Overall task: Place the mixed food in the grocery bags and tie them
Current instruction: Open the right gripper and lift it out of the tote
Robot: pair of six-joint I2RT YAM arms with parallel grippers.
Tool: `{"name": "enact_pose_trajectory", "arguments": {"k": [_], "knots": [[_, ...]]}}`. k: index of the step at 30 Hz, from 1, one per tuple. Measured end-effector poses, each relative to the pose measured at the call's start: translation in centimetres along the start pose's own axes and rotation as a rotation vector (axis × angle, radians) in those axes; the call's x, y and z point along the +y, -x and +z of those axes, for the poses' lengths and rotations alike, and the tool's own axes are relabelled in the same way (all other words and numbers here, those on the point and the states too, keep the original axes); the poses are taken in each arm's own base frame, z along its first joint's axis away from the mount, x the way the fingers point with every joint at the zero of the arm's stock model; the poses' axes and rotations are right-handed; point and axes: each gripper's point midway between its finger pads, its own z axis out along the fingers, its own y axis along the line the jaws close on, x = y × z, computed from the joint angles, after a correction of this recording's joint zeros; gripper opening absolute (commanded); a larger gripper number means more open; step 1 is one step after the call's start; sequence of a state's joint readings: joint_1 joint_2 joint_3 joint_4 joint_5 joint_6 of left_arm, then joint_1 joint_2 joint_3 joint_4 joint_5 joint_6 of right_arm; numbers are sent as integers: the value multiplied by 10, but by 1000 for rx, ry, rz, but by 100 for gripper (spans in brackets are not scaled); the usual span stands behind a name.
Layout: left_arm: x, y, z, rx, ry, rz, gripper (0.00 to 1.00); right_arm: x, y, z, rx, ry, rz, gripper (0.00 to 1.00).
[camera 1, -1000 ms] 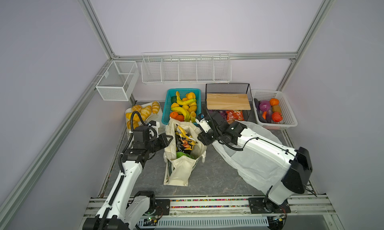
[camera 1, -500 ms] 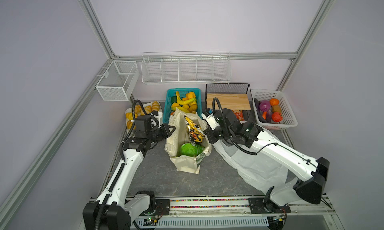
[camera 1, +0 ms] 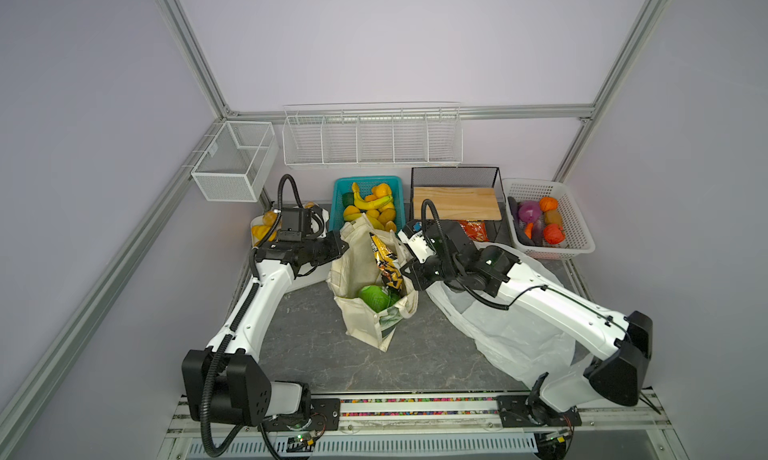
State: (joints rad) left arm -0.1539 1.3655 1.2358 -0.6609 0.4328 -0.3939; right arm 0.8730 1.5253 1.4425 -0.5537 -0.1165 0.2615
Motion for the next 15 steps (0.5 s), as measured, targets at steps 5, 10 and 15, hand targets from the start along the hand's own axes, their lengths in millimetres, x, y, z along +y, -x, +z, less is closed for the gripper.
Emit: {"name": "enact_pose_trajectory", "arguments": {"k": [5,10,15], "knots": [[27,8,-10,-26,93,-15,0,11,-1,23,13,62,18,11],[49,12,-20,-47,217,7,0,25,5,46,18,122,26,17],[70,15,-28,-65,324,21,8,33,10,59,27,164,24,49]]}}
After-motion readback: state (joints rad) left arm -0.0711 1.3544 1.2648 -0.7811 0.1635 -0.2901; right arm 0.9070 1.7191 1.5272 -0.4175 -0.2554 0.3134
